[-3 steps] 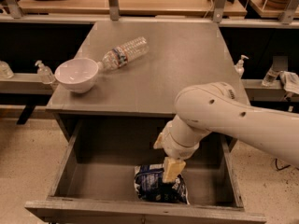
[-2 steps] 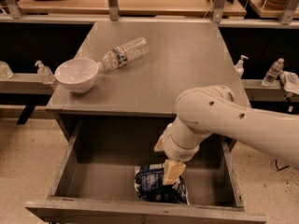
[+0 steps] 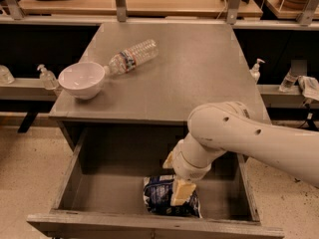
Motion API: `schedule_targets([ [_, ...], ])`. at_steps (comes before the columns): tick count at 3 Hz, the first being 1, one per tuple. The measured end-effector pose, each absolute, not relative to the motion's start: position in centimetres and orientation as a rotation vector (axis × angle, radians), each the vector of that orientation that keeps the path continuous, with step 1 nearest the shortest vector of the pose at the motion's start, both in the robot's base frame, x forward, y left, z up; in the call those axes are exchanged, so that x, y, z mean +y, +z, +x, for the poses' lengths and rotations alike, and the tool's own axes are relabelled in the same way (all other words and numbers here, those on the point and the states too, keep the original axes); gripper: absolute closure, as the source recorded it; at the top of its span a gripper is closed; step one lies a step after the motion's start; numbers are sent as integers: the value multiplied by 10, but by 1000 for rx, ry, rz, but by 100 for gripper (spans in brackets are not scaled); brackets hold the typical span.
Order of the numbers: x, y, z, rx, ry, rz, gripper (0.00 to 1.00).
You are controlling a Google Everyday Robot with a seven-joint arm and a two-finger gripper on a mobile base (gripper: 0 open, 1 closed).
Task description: Pick blue chip bag from top drawer and place on counter
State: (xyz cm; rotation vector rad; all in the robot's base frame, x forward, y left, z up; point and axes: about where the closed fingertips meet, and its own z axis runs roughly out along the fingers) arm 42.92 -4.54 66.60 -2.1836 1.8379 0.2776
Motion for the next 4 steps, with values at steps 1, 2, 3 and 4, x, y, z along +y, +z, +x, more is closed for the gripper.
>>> schedule_targets([
  [1,-43,658,424,1848,298,-2177,41],
  [2,-41,650,422,1858,307,-2184,56],
  [3,-40,647,420,1859,308,-2191,88],
  [4,-44,661,421,1847,299,-2171,100],
])
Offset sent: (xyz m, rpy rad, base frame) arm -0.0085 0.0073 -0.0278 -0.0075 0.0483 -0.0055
